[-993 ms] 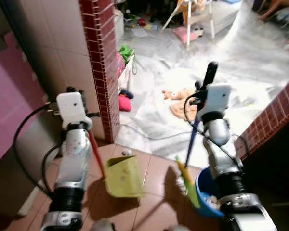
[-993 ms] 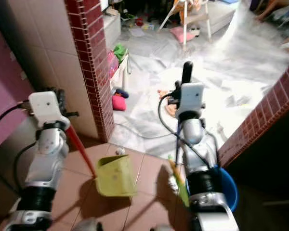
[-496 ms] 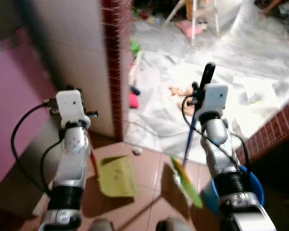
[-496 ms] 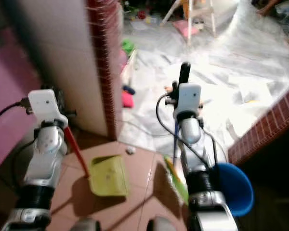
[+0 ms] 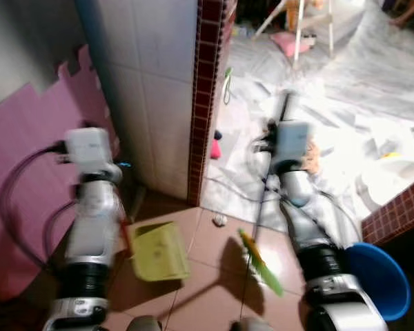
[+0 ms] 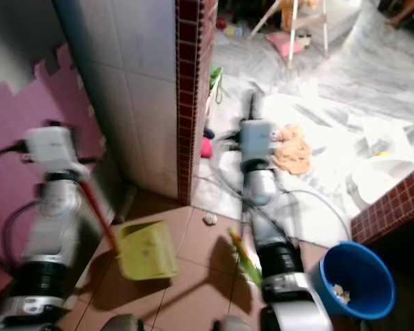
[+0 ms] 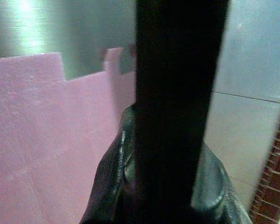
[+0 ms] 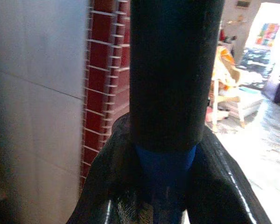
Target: Sweep floor
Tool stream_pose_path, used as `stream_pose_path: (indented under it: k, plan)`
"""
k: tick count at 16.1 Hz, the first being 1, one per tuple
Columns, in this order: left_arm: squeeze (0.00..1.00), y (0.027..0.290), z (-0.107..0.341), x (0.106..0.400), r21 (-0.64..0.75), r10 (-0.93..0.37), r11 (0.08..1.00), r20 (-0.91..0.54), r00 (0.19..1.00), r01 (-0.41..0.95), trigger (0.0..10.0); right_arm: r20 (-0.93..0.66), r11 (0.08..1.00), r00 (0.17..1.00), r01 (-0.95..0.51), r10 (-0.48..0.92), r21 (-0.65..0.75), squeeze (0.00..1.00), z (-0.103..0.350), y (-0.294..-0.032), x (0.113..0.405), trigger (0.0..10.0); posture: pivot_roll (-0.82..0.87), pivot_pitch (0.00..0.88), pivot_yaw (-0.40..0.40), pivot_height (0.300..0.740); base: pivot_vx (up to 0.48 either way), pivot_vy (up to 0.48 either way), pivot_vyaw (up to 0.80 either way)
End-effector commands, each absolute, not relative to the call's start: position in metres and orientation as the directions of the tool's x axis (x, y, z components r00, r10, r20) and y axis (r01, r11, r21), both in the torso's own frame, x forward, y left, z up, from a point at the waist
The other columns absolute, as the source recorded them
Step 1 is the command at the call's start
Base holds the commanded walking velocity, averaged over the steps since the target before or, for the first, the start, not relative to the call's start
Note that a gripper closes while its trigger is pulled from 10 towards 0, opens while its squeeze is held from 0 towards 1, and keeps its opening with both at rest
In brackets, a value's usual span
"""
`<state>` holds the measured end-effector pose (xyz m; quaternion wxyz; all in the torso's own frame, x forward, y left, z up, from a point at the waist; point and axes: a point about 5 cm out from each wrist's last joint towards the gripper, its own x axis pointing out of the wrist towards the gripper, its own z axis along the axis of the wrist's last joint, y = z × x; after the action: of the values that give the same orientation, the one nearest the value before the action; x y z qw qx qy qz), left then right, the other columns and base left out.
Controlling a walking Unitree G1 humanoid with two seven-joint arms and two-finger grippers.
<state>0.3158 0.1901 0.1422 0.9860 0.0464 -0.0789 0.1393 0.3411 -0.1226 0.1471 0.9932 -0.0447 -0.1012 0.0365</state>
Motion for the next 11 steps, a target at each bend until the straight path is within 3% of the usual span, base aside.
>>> stream_pose_path:
  k: [1,4,11]
  plan:
    - [0.0,0.171,0.154,0.32,0.076,0.201,0.972,0.22,0.955,-0.222,10.0,0.264,0.995,0.963,-0.029,0.052,-0.091,0.0,0.163,-0.133,0.344,10.0,-0.03,0.036,-0.045,0.74,0.48,0.0,0.0]
    - [0.0,0.163,0.155,0.321,0.066,0.163,0.981,0.239,0.957,-0.184,10.0,0.262,0.996,0.964,-0.03,0.052,-0.088,0.0,0.163,-0.133,0.345,10.0,-0.03,0.036,-0.045,0.74,0.472,0.0,0.0]
    - [0.0,0.152,0.152,0.317,0.061,0.112,0.99,0.223,0.968,-0.129,10.0,0.263,0.996,0.963,-0.031,0.053,-0.087,0.0,0.162,-0.132,0.345,10.0,-0.02,0.045,-0.045,0.74,0.0,0.0,0.0]
